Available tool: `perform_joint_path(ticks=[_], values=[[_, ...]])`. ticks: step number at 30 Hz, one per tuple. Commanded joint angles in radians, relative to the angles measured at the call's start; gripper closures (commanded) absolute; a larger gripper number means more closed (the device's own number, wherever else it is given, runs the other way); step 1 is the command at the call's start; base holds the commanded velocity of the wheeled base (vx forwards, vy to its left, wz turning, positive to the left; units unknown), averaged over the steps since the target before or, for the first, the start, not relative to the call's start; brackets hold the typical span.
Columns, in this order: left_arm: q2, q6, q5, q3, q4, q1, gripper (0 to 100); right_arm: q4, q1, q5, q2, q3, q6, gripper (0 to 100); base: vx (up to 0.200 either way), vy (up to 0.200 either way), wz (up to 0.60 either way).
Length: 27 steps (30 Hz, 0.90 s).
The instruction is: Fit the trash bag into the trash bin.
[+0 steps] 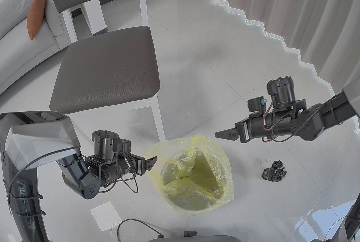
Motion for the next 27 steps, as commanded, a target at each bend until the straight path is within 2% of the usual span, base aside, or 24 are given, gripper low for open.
perform_joint_path(ticks=[1,9,17,19,20,24,27], values=[[0.04,0.071,0.011,-0.005,0.005,0.048,0,0.012,0.022,-0.045,0.171,-0.067,-0.061,0,0.0,0.0,0.0],[0.179,0.14,0.051,-0.131,0.044,0.054,0,0.018,0.04,-0.054,0.172,-0.059,-0.076,0,0.0,0.0,0.0],[0.281,0.215,0.052,-0.369,0.274,0.045,0,0.029,0.051,-0.091,0.111,-0.033,-0.078,0,0.0,0.0,0.0],[0.293,0.22,0.052,-0.41,0.314,0.039,0,0.029,0.05,-0.092,0.108,-0.03,-0.078,0,0.0,0.0,0.0],[0.316,0.22,0.052,-0.484,0.39,0.022,0,0.029,0.048,-0.092,0.106,-0.029,-0.078,0,0.0,0.0,0.0],[0.363,0.218,0.051,-0.625,0.513,-0.007,0,0.029,0.04,-0.092,0.116,-0.029,-0.079,0,0.0,0.0,0.0],[0.371,0.21,0.051,-0.659,0.542,-0.009,0,0.029,0.039,-0.092,0.134,-0.029,-0.085,0,0.0,0.0,0.0]])
